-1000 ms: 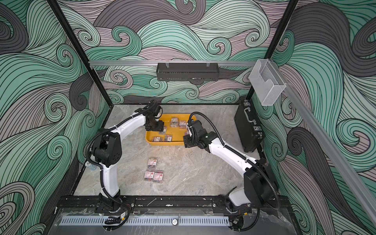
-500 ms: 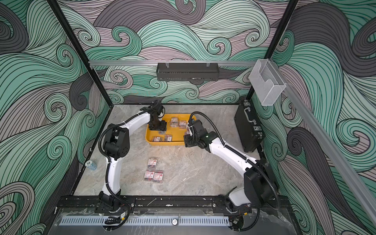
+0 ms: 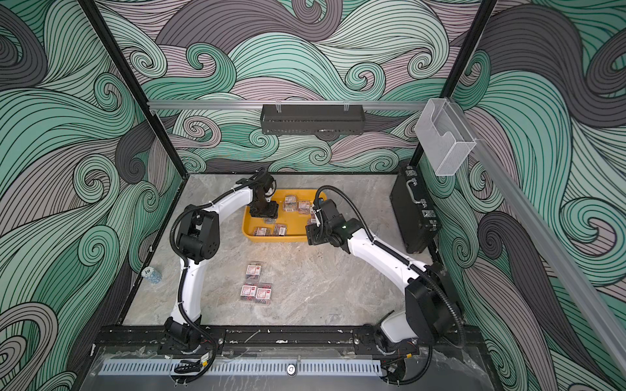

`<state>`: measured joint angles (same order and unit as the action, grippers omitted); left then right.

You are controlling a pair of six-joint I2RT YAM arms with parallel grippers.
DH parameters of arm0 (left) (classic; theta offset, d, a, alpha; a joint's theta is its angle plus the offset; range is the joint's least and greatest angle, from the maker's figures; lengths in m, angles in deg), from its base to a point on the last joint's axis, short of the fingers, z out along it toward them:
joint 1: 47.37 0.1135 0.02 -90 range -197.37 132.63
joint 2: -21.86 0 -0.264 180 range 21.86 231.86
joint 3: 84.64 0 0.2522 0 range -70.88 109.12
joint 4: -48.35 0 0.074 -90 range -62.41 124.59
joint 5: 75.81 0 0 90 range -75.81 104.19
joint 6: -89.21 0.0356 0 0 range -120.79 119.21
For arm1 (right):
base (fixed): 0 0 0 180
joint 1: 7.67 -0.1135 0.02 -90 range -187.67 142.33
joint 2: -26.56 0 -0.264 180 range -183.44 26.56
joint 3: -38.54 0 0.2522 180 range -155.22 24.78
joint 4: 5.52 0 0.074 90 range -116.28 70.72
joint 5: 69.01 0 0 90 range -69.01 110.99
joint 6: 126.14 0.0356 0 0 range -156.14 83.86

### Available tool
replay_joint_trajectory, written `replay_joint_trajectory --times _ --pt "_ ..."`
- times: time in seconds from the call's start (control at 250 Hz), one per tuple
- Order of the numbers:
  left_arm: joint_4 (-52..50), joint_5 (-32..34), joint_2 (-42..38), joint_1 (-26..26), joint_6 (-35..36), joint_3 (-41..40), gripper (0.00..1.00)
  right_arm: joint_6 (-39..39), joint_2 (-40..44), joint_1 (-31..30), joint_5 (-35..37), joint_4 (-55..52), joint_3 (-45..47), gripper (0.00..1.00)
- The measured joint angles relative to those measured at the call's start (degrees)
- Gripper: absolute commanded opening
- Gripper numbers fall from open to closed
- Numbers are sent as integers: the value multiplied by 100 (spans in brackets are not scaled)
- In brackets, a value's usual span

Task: Take the paper clips out of the storage box
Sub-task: Pick up the boxed paper clips from the storage box.

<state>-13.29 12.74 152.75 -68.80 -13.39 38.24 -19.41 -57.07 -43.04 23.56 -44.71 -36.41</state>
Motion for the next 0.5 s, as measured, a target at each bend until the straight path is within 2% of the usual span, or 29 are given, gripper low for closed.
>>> replay_joint_trajectory --times 0.212,0.499 --pt "-15 0 164 0 9 127 62 -4 -9 0 2 -7 -11 72" --pt "-17 9 205 0 9 144 51 -17 -61 0 2 -22 -90 72"
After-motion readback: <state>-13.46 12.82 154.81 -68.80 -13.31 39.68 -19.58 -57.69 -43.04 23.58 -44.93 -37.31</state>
